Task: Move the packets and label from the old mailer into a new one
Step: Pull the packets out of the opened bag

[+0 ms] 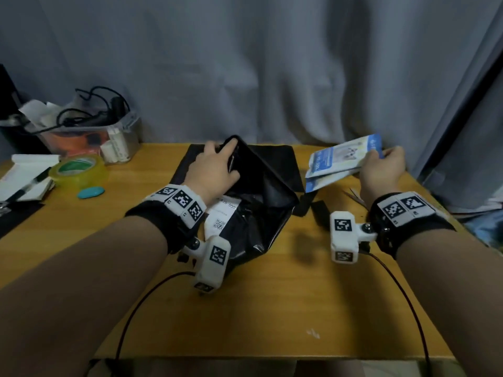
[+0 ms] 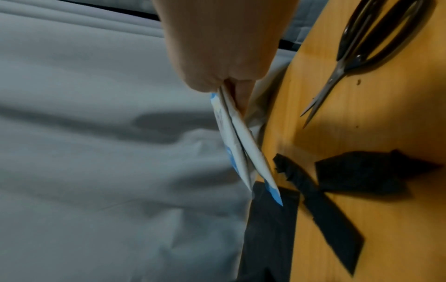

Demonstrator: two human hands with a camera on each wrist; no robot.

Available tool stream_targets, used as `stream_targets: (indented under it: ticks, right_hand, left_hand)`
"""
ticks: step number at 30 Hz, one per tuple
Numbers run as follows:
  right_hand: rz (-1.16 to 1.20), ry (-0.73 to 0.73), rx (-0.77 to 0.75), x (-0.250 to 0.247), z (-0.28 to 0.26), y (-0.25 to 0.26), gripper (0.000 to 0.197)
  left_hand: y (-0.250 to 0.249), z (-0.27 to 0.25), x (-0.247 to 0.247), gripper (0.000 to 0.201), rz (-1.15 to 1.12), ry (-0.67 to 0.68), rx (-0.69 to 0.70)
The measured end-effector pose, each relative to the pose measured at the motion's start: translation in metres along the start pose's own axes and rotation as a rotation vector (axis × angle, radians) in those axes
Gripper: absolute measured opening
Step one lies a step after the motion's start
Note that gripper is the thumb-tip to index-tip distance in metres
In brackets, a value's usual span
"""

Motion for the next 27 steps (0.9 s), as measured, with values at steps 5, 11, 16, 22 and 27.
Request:
stream_targets:
  ticks: [5,11,16,22,27]
  right_hand:
    - [0.016,-0.073,0.133,0.003,0.02,-0.039,0.008]
    - [-0.047,0.123,0.229,0.034,0.036,-0.073,0.022]
    - [-0.399,0.441,0.284,0.047,0.01,-0.081,0.048]
    - [0.022,0.477,-0.247,0.069,-0.041,0.056,0.015]
    - [-0.195,1.078,-0.363,0.11,-0.125,0.082,0.019]
  left_hand:
    - [-0.019,0.009,0.02,0.068,0.037,0.012,0.016]
    - [-0.041,0.014,0.019,0.04,-0.096,-0.001,0.158]
    - [-0.039,-0.001,0.026,0.053,-0.116,0.128,0.222]
    - [-0.032,-0.022,0.023,0.048,0.079,0.116,0.349]
    - [0.003,-0.025,0.049,0.094,0.448,0.353,0.109]
Point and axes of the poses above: each hand's wrist, its own z-axis towards the middle knuckle, its own x-axis out of the palm, y = z × x, the point moved 7 cm from there along z, towards the middle knuckle, and after that the axes turned 12 degrees about -x, right-handed, at the moved point
